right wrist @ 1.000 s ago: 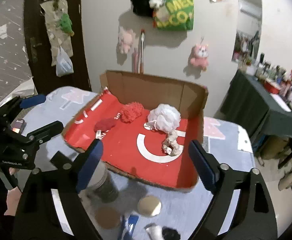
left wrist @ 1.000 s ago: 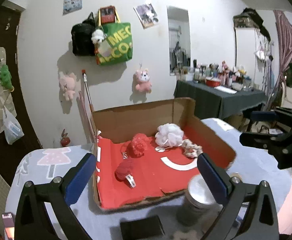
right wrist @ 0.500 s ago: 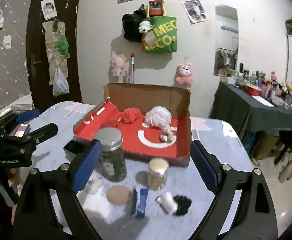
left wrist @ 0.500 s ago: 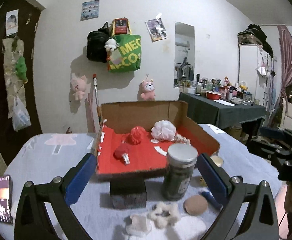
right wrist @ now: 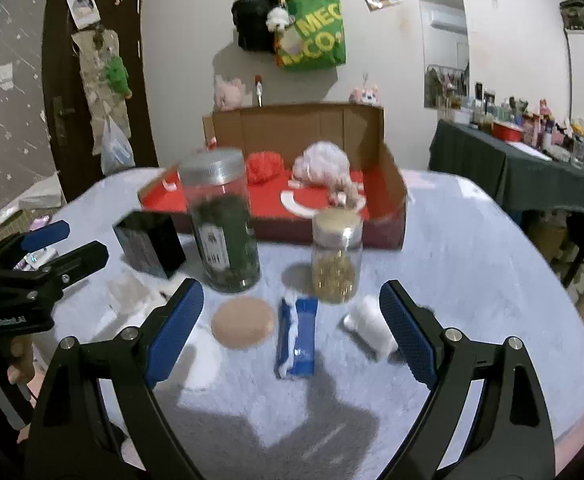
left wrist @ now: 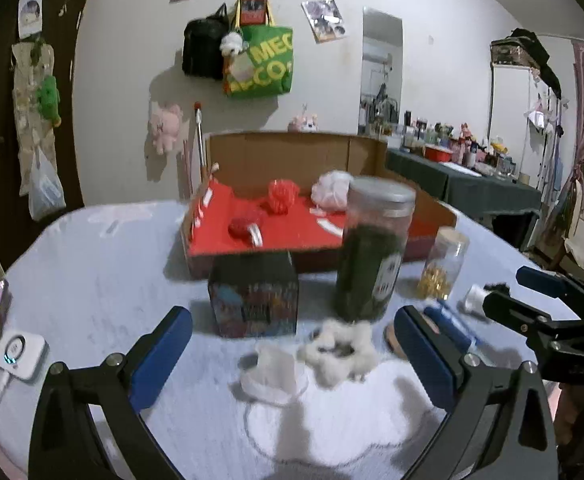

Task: Organize soft objects
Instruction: 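Withdraw both tools back toward the table items, then grasp the white tissue with the left gripper while the right grasps the blue packet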

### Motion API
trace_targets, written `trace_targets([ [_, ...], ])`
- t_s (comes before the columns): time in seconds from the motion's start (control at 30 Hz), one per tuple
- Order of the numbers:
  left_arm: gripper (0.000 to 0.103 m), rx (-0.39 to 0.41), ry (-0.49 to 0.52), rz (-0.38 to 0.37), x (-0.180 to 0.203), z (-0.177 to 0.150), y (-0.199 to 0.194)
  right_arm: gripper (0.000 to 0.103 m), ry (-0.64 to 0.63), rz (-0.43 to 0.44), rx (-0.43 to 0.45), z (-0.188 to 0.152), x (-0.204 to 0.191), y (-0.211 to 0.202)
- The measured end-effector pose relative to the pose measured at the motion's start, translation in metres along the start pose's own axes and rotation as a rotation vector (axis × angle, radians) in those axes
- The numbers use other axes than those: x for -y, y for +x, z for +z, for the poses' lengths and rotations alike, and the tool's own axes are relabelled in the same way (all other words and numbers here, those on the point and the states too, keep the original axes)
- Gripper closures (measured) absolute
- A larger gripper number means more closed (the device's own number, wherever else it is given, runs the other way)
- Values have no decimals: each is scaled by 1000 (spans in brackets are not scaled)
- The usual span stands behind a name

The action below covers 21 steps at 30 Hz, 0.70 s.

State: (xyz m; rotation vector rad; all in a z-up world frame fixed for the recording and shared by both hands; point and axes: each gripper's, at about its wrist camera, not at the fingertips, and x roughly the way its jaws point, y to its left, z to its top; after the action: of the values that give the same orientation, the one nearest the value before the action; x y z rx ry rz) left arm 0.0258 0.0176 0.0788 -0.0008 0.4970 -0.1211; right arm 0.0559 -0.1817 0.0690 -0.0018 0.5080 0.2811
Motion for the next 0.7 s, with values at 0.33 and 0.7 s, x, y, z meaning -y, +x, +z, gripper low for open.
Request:
trace_targets([
  [0.33,0,-23,1,17,-3,-23,6,12,8,-22,-4,-23,-3,10],
  [0.7,0,-71,-11,25,-15,-27,22,13,52,4,-35,-27,6,24],
])
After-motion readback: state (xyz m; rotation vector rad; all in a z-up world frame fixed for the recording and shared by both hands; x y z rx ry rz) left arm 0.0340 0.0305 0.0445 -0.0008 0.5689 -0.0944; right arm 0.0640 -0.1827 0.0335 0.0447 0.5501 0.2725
